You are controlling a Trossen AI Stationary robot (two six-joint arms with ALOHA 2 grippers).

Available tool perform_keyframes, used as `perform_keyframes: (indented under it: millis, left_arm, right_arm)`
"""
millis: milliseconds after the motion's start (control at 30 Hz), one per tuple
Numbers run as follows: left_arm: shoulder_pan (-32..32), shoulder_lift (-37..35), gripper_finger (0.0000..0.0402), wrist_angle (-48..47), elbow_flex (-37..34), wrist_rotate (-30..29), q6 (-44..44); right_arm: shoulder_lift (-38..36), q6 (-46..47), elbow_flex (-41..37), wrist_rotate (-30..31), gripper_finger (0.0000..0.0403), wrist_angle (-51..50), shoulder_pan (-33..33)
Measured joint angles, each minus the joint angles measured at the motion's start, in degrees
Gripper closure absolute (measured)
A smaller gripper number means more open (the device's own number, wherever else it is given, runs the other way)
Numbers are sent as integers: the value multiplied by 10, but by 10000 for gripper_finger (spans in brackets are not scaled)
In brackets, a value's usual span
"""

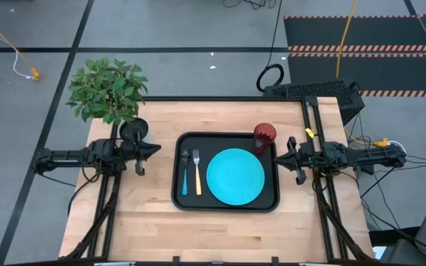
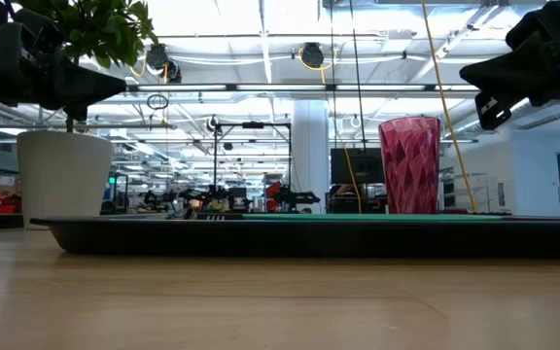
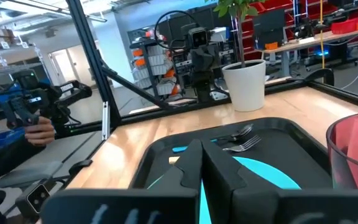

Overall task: Pick and place plate/cup/fork/spoon on tray
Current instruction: Return to Home Position

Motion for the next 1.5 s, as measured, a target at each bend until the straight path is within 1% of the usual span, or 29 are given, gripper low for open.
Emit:
perform_keyframes:
  millis: [67, 267, 433, 600, 733, 833, 1067, 1367, 1500]
  left_arm:
    - [0, 0, 378, -1, 0, 0, 12]
    - [0, 0, 378, 5, 0, 0, 8]
    - [0, 0, 378, -6, 1, 5, -33]
    - [-1, 1, 397, -12, 1, 56, -35]
    - [-1, 1, 398, -13, 1, 65, -32]
    - [-1, 1, 395, -13, 1, 71, -46]
    - [-1, 1, 383, -11, 0, 71, -45]
    - [-1, 1, 398, -10, 0, 71, -43]
    - [-1, 1, 395, -10, 0, 71, -43]
  right_arm:
    - [0, 4, 0, 2, 403, 0, 0]
    - [0, 10, 0, 1, 403, -6, 0]
    - [0, -23, 0, -2, 403, -6, 0]
    - [3, -38, 0, -2, 403, -9, 0]
    - [4, -38, 0, 0, 403, -9, 0]
    - [4, -43, 0, 12, 403, -9, 0]
    - [4, -44, 0, 10, 403, -9, 0]
    - [4, -44, 0, 10, 403, -9, 0]
    - [4, -44, 0, 10, 403, -9, 0]
